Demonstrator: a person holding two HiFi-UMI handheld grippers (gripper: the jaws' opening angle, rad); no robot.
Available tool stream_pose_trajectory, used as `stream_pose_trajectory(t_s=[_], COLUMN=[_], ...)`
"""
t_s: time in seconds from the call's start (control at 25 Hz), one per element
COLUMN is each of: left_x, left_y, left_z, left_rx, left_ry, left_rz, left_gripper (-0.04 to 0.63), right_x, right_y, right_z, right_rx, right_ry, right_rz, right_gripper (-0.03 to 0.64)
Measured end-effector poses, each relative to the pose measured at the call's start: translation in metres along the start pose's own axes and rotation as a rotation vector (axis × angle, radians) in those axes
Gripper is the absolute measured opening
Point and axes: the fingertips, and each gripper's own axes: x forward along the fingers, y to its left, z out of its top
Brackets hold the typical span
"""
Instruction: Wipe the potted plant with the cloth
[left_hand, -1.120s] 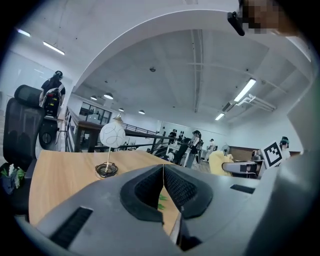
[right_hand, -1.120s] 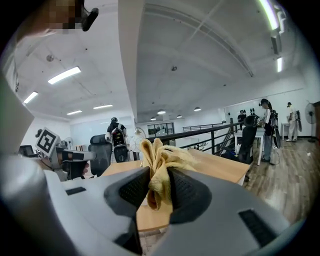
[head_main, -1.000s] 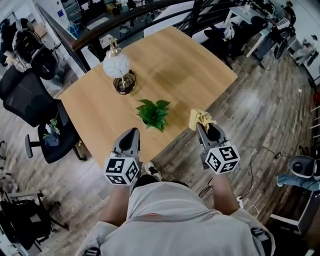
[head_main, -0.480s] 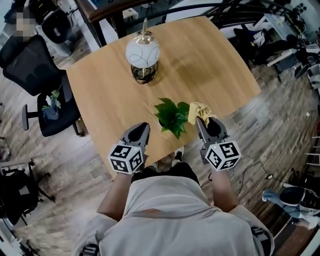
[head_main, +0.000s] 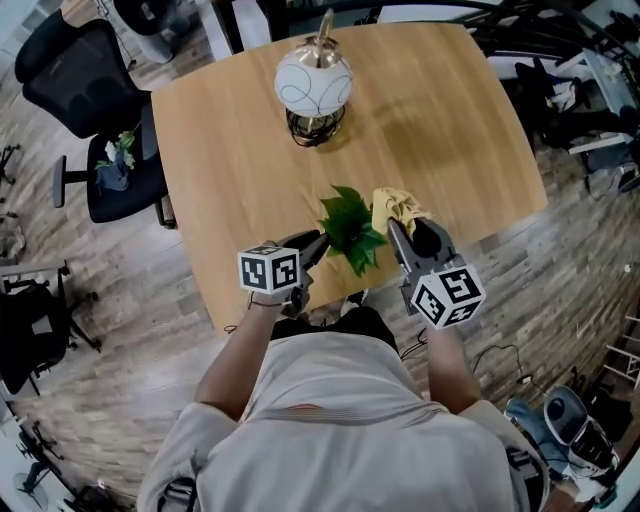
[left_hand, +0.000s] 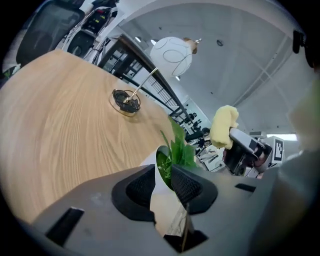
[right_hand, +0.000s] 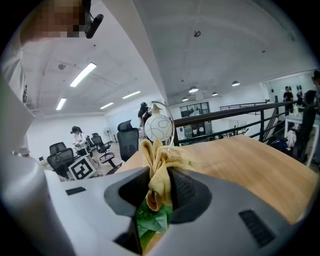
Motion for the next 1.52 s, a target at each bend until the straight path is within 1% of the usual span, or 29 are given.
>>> stream_pose_trajectory(t_s=[0.2, 0.28, 0.4, 0.48, 0.56, 0.6, 0.64, 0.68, 0.76, 0.84, 0.92, 1.08, 1.12, 1.16, 1.2, 1.24, 1.28, 1.32, 1.36, 1.4, 1.44, 1.48, 1.52], left_x=[0.016, 0.020, 0.022, 0.022, 0.021, 0.021, 0.021, 0.022, 0.022, 0.022, 0.021, 0.021, 0.021, 0.021, 0.021, 0.021, 0.020, 0.020, 0.020, 0.021, 0.021, 0.021, 0.021], left_y=[0.007, 0.009, 0.010, 0.009, 0.009, 0.009, 0.009, 0.009, 0.009, 0.009, 0.009, 0.011, 0.012, 0.012, 0.011, 0.011, 0.011, 0.011, 0.011, 0.011, 0.011, 0.010, 0.010], left_z=[-0.007, -0.010, -0.009, -0.008, -0.008, -0.008, -0.008, -0.008, -0.008, -0.008, -0.008, -0.010, -0.010, -0.010, -0.009, -0.009, -0.009, -0.009, -0.009, -0.008, -0.009, -0.009, -0.009], left_rx=[-0.115, -0.143, -0.174, -0.188, -0.202, -0.206, -0.208, -0.210, -0.209, -0.207, -0.210, -0.217, -0.216, -0.215, -0.215, -0.216, -0.217, -0.219, -0.222, -0.224, -0.227, -0.229, -0.232], left_ry=[0.019, 0.026, 0.015, 0.008, 0.003, 0.001, -0.002, -0.004, -0.007, -0.011, -0.015, -0.021, -0.023, -0.023, -0.023, -0.022, -0.023, -0.024, -0.025, -0.026, -0.027, -0.028, -0.029], left_rz=[-0.036, -0.047, -0.056, -0.057, -0.056, -0.056, -0.056, -0.056, -0.053, -0.047, -0.043, -0.040, -0.040, -0.040, -0.039, -0.039, -0.038, -0.037, -0.036, -0.037, -0.037, -0.037, -0.036], left_gripper=[0.092, 0.081, 0.075, 0.071, 0.067, 0.067, 0.066, 0.066, 0.066, 0.064, 0.064, 0.064, 0.063, 0.063, 0.063, 0.063, 0.063, 0.063, 0.063, 0.063, 0.063, 0.061, 0.061], right_x=[0.018, 0.024, 0.032, 0.035, 0.040, 0.046, 0.053, 0.061, 0.077, 0.088, 0.090, 0.081, 0.078, 0.074, 0.071, 0.068, 0.066, 0.065, 0.064, 0.066, 0.070, 0.075, 0.080], right_y=[0.018, 0.024, 0.036, 0.054, 0.075, 0.080, 0.079, 0.071, 0.044, 0.014, -0.008, -0.040, -0.038, -0.029, -0.014, 0.005, 0.027, 0.047, 0.063, 0.073, 0.074, 0.068, 0.056], right_z=[-0.002, -0.008, -0.019, -0.025, -0.037, -0.045, -0.053, -0.058, -0.060, -0.054, -0.047, -0.032, -0.027, -0.020, -0.013, -0.010, -0.010, -0.015, -0.023, -0.033, -0.044, -0.052, -0.057], right_rx=[-0.037, -0.038, -0.051, -0.085, -0.137, -0.165, -0.188, -0.199, -0.183, -0.152, -0.134, -0.170, -0.165, -0.146, -0.119, -0.092, -0.069, -0.054, -0.051, -0.059, -0.079, -0.105, -0.126], right_ry=[0.042, 0.072, 0.122, 0.167, 0.243, 0.286, 0.321, 0.347, 0.361, 0.344, 0.321, 0.265, 0.237, 0.203, 0.174, 0.160, 0.166, 0.194, 0.236, 0.284, 0.326, 0.355, 0.366], right_rz=[0.140, 0.181, 0.250, 0.336, 0.439, 0.464, 0.459, 0.427, 0.318, 0.211, 0.135, -0.019, -0.021, 0.014, 0.082, 0.174, 0.277, 0.377, 0.455, 0.492, 0.479, 0.427, 0.351], right_gripper=[0.156, 0.156, 0.156, 0.156, 0.158, 0.158, 0.158, 0.158, 0.158, 0.158, 0.158, 0.158, 0.158, 0.158, 0.158, 0.158, 0.158, 0.158, 0.158, 0.158, 0.158, 0.158, 0.158])
